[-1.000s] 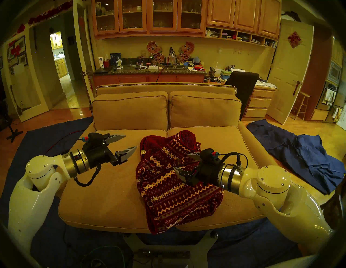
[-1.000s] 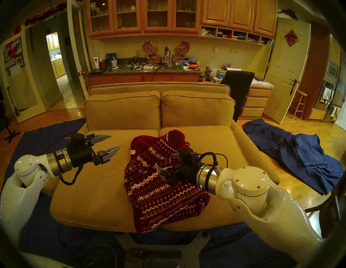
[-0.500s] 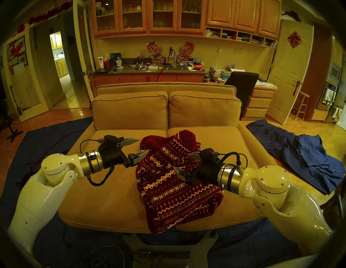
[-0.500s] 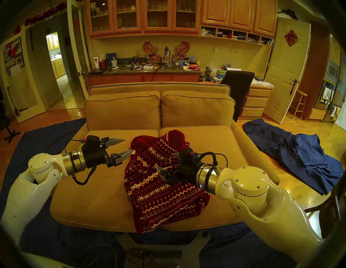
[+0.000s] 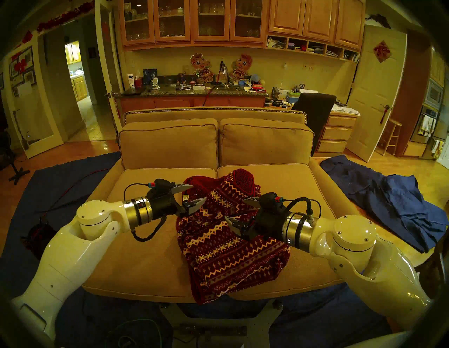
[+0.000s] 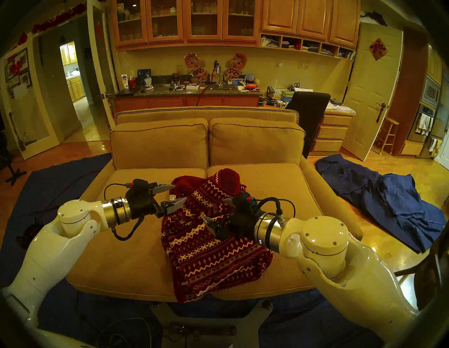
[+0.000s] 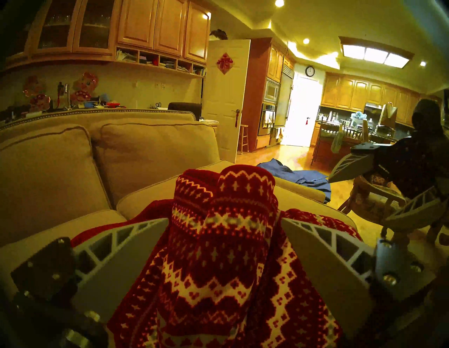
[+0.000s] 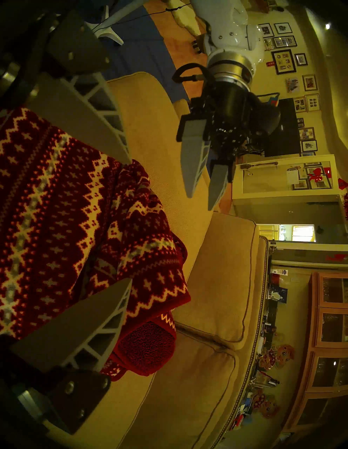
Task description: Fold the blanket in half twice
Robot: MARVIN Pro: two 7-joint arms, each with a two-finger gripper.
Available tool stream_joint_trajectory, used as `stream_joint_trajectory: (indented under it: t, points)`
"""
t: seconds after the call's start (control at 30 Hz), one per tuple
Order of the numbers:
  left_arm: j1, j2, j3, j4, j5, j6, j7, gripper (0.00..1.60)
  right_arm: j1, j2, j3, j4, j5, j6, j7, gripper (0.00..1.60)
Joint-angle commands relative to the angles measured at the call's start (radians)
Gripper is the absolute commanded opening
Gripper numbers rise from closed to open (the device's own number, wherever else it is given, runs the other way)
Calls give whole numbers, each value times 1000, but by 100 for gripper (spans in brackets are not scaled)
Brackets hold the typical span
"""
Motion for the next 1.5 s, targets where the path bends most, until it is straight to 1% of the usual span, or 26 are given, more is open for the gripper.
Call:
stream_joint_trajectory:
  t: [0.0, 0.17, 0.2, 0.27, 0.5, 0.53, 0.57, 0.6, 0.63, 0.67, 0.7, 0.73, 0.77, 0.93, 0.97, 1.03, 1.07, 1.1, 1.13, 1.2, 1.27, 1.3, 1.37, 1.4, 1.43, 1.47]
  points:
    - [-116, -68, 54, 19, 31, 15, -2, 160, 4, 0, 4, -7, 0, -2, 2, 160]
    - [-162, -105, 102, 54, 69, 38, 3, 160, 4, -2, 4, -7, -2, -2, 2, 160]
    - [-194, -121, 121, 79, 83, 47, 3, 160, 4, -2, 4, -7, -2, -2, 2, 160]
    - [-190, -131, 119, 82, 89, 47, 5, 160, 4, -3, 4, -7, -3, -2, 2, 160]
    - [-259, -189, 156, 145, 134, 75, 2, 160, 4, -5, 4, -7, -5, -2, 3, 160]
    - [-273, -196, 163, 156, 140, 79, 0, 149, 4, -5, 4, -7, -6, -2, 3, 160]
    - [-294, -203, 171, 172, 148, 85, -2, 79, 4, -5, 4, -7, -6, -2, 3, 160]
    - [-300, -212, 172, 181, 155, 88, -4, 65, 4, -6, 4, -7, -7, -2, 3, 160]
    - [-297, -217, 169, 185, 161, 88, -6, 59, 4, -6, 4, -7, -7, -2, 3, 160]
    - [-315, -223, 176, 201, 169, 93, -10, 43, 4, -6, 5, -7, -7, -2, 3, 160]
    - [-331, -229, 183, 219, 179, 98, -15, 31, 4, -6, 5, -7, -7, -2, 3, 160]
    - [-328, -234, 180, 225, 186, 97, -18, 6, 4, -6, 5, -8, -7, -2, 4, 160]
    - [-350, -237, 190, 248, 196, 103, -22, 0, 4, -6, 5, -8, -8, -2, 4, 160]
    - [-393, -250, 177, 322, 246, 107, -47, 0, 3, -7, 6, -8, -8, -1, 5, 160]
    - [-420, -248, 183, 346, 253, 111, -58, 0, 3, -7, 6, -8, -9, -1, 6, 160]
    - [-409, -241, 158, 353, 271, 104, -72, 0, 3, -7, 7, -9, -9, -1, 7, 160]
    - [-437, -231, 163, 378, 280, 105, -83, 0, 3, -7, 7, -9, -9, -1, 7, 160]
    - [-435, -225, 152, 378, 284, 103, -90, 0, 3, -7, 7, -9, -9, -1, 8, 160]
    - [-458, -214, 154, 397, 291, 103, -106, 0, 3, -7, 8, -9, -9, -1, 8, 160]
    - [-456, -197, 135, 401, 304, 94, -125, 0, 3, -7, 8, -9, -9, -1, 10, 160]
    - [-497, -174, 148, 438, 316, 88, -157, 0, 2, -6, 9, -9, -9, -1, 12, 160]
    - [-486, -168, 135, 433, 325, 80, -170, 0, 2, -6, 10, -9, -9, -1, 13, 160]
    - [-533, -145, 161, 481, 342, 66, -205, 0, 2, -6, 12, -10, -8, -1, 16, 160]
    - [-501, -143, 131, 457, 352, 57, -206, 0, 1, -6, 12, -10, -8, -1, 17, 160]
    - [-540, -130, 157, 491, 353, 51, -224, 0, 1, -6, 13, -10, -8, -1, 18, 160]
    - [-530, -125, 147, 484, 361, 46, -224, 0, 1, -6, 13, -10, -8, -1, 18, 160]
